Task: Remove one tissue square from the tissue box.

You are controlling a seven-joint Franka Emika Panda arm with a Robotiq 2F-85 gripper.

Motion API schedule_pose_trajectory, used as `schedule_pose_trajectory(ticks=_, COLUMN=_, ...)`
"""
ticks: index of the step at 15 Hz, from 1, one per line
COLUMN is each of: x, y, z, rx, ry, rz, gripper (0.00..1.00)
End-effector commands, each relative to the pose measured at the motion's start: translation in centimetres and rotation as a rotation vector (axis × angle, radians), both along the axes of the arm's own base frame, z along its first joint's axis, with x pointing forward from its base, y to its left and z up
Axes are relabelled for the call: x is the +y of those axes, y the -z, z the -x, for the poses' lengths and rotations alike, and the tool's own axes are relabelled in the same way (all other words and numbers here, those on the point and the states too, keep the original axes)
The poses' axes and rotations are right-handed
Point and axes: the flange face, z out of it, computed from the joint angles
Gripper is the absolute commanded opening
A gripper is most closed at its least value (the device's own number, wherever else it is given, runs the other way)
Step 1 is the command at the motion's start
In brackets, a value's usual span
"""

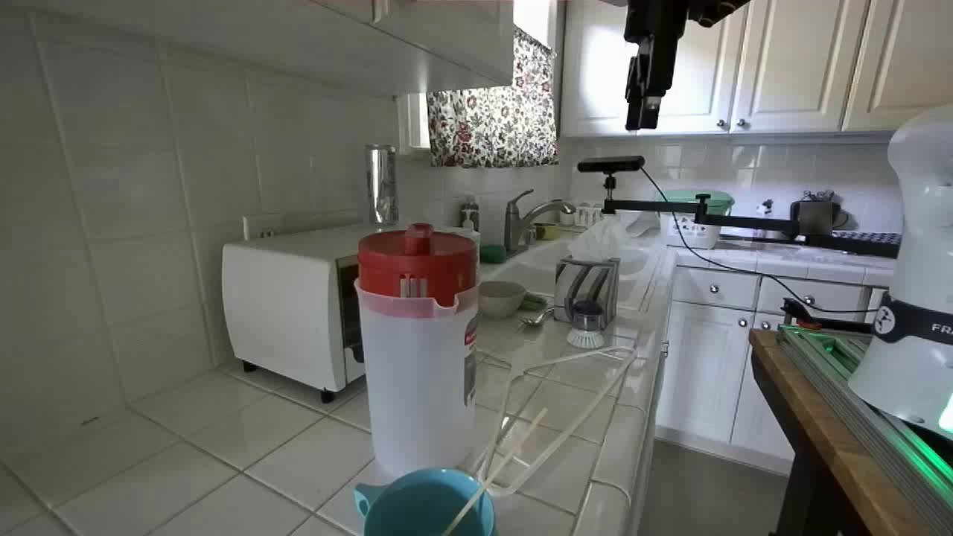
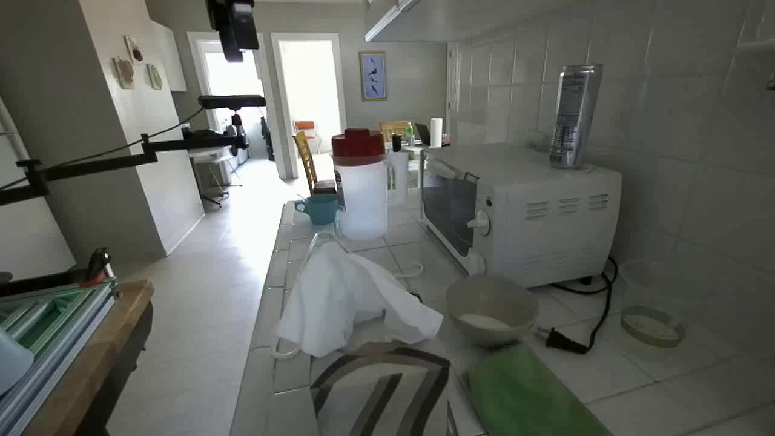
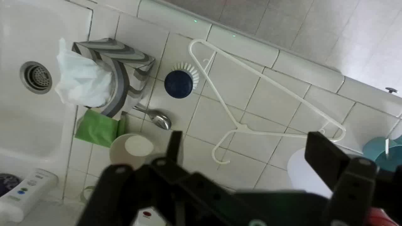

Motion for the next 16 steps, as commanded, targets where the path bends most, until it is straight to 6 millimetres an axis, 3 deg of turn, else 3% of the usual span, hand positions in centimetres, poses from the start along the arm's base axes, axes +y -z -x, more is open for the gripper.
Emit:
schedule_pose_trajectory(ticks=1, x=0.0, y=-0.1, z=0.0, rx=0.001, ry=0.0, rz=0.0, gripper=1.0)
schedule_pose_trajectory(ticks=9, x=0.0, y=-0.1, z=0.0, rx=0.001, ry=0.0, rz=0.0, gripper=1.0)
schedule_pose_trajectory(ticks=12, x=-3.4, y=2.6, z=-0.6, rx=0.04, ry=0.191, rz=0.06, gripper=1.0)
schedule_pose_trajectory(ticks=16, x=-10.5, y=6.1, z=-0.2, rx=0.084, ry=0.441, rz=0.064, gripper=1.0)
